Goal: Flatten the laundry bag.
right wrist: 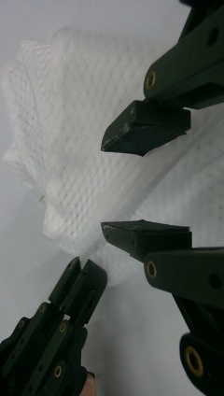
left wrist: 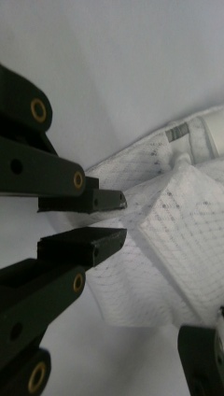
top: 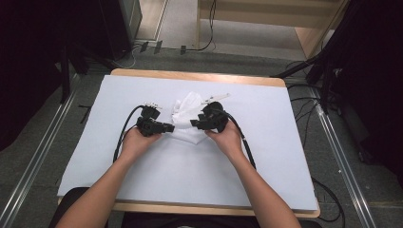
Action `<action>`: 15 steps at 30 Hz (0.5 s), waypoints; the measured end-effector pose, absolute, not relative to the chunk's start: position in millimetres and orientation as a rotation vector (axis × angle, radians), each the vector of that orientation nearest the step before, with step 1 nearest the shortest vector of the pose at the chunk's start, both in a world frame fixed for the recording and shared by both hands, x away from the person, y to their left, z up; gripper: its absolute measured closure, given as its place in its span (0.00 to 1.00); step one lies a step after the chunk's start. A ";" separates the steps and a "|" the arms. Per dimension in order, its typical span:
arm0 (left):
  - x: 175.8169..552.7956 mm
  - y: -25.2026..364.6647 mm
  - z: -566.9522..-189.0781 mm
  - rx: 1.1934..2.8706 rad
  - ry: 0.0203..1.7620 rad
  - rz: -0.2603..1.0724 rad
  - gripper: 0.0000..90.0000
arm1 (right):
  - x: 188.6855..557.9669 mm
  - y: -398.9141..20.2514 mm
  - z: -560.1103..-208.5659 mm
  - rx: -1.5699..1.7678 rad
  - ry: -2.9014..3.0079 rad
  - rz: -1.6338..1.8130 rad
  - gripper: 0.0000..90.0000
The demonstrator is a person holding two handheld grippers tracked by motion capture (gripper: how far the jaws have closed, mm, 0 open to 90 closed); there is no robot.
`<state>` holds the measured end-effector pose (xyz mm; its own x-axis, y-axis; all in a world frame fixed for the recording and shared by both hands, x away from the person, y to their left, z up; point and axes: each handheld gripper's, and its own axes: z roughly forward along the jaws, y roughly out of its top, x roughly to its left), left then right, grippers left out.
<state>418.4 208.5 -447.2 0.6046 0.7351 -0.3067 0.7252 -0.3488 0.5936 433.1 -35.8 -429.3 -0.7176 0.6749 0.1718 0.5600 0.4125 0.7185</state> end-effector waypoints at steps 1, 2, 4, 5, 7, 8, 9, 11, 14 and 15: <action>417.1 206.7 -446.6 2.126 1.142 0.015 0.96 | 434.0 -31.1 -431.0 1.062 2.516 1.175 0.57; 416.4 205.8 -446.4 2.134 1.137 0.017 0.96 | 434.0 -31.1 -431.0 1.062 2.516 1.175 0.57; 415.8 204.5 -447.0 2.142 1.135 0.018 0.99 | 436.2 -26.1 -437.6 1.014 2.529 1.135 0.56; 415.5 203.9 -447.2 2.144 1.138 0.019 0.99 | 436.2 -26.1 -437.6 1.014 2.529 1.135 0.56; 415.9 203.5 -447.9 2.154 1.132 0.019 0.99 | 438.0 -23.2 -443.9 1.005 2.540 1.096 0.55; 415.8 203.0 -448.2 2.154 1.135 0.011 1.00 | 439.8 -21.6 -449.9 1.003 2.548 1.082 0.54; 415.5 202.7 -448.1 2.157 1.133 0.012 1.00 | 439.8 -21.6 -449.9 1.003 2.548 1.082 0.54; 415.3 201.9 -447.8 2.162 1.130 0.012 1.00 | 441.8 -19.7 -457.0 1.002 2.560 1.072 0.55; 416.0 202.4 -447.8 2.154 1.144 -0.006 1.00 | 442.5 -18.3 -460.4 0.986 2.564 1.052 0.56; 416.1 202.9 -447.2 2.155 1.141 -0.007 1.00 | 441.1 -16.4 -463.1 0.963 2.555 1.035 0.59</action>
<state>416.1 202.9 -447.2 0.6140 0.7270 -0.3073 0.7310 -0.3769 0.5689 441.1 -16.4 -463.1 -0.7605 0.6482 0.0383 0.4921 0.5369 0.6853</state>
